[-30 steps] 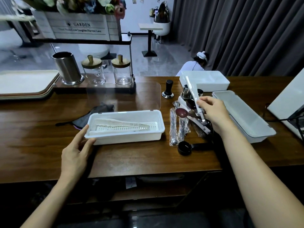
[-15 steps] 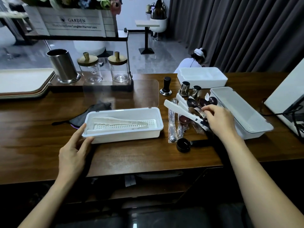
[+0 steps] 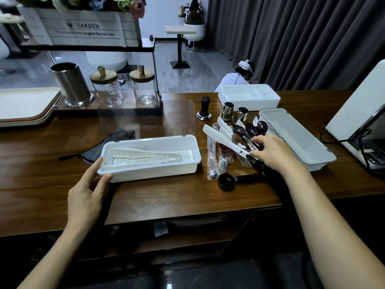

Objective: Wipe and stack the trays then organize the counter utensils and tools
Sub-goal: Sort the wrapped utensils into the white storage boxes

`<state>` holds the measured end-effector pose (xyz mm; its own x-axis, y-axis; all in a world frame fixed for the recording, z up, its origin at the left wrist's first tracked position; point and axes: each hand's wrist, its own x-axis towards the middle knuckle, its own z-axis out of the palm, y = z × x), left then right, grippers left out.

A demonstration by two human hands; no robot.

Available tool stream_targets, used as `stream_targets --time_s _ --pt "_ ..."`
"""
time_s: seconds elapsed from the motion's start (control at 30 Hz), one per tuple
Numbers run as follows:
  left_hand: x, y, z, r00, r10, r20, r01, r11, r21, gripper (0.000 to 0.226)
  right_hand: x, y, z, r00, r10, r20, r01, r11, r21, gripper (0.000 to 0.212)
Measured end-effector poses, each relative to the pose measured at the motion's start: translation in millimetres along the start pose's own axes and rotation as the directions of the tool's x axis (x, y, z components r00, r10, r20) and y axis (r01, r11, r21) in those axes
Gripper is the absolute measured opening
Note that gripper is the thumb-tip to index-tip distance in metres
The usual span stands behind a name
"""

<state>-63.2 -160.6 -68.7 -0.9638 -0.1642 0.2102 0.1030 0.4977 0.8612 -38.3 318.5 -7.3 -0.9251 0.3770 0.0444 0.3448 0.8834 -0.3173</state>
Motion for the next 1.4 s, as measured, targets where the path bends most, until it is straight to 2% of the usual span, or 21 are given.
stream_targets --time_s 0.37,0.57,0.73,0.83,0.97,1.03,1.1,1.2,1.4 --pt "0.1 0.0 -0.9 1.0 0.007 0.005 -0.007 1.0 0.016 0.05 9.3 -4.7 18.9 0.993 0.024 -0.118 -0.021 0.999 0.026 0.045" --pt "-1.3 4.4 -0.7 1.0 -0.003 0.0 0.003 1.0 0.009 0.05 10.4 2.8 25.8 0.969 0.023 -0.245 0.005 0.994 0.113 0.025" --pt "-1.9 7.2 -0.5 1.0 0.0 -0.007 0.0 1.0 0.017 0.05 11.3 5.0 22.0 0.949 0.076 -0.306 -0.042 0.992 0.118 0.019" --pt "-2.6 8.8 -0.2 1.0 -0.006 -0.004 0.006 1.0 0.008 0.051 12.8 6.9 21.5 0.951 0.095 -0.293 -0.069 0.993 0.097 0.013" --pt "-2.4 7.8 -0.3 1.0 -0.016 -0.002 0.016 1.0 0.006 0.051 11.4 1.4 19.2 0.964 0.064 -0.258 -0.04 0.994 0.097 0.02" --pt "-2.2 7.0 -0.7 1.0 -0.02 0.001 0.02 1.0 0.0 0.051 7.0 -5.0 17.5 0.971 0.016 -0.238 -0.004 0.999 0.051 0.02" --pt "-2.2 6.0 -0.9 1.0 -0.02 0.003 0.02 1.0 0.002 0.05 -0.4 -10.7 16.5 0.988 -0.027 -0.154 0.02 0.999 -0.049 0.021" --pt "-2.3 5.1 -1.1 1.0 -0.015 0.007 0.015 1.0 -0.001 0.05 -9.8 -13.2 16.9 0.999 -0.043 -0.015 0.04 0.989 -0.14 0.042" --pt "-2.9 7.8 -0.5 1.0 -0.01 0.008 0.01 1.0 0.0 0.05 -9.3 -13.8 21.3 1.0 0.006 0.003 -0.005 0.982 -0.191 0.053"
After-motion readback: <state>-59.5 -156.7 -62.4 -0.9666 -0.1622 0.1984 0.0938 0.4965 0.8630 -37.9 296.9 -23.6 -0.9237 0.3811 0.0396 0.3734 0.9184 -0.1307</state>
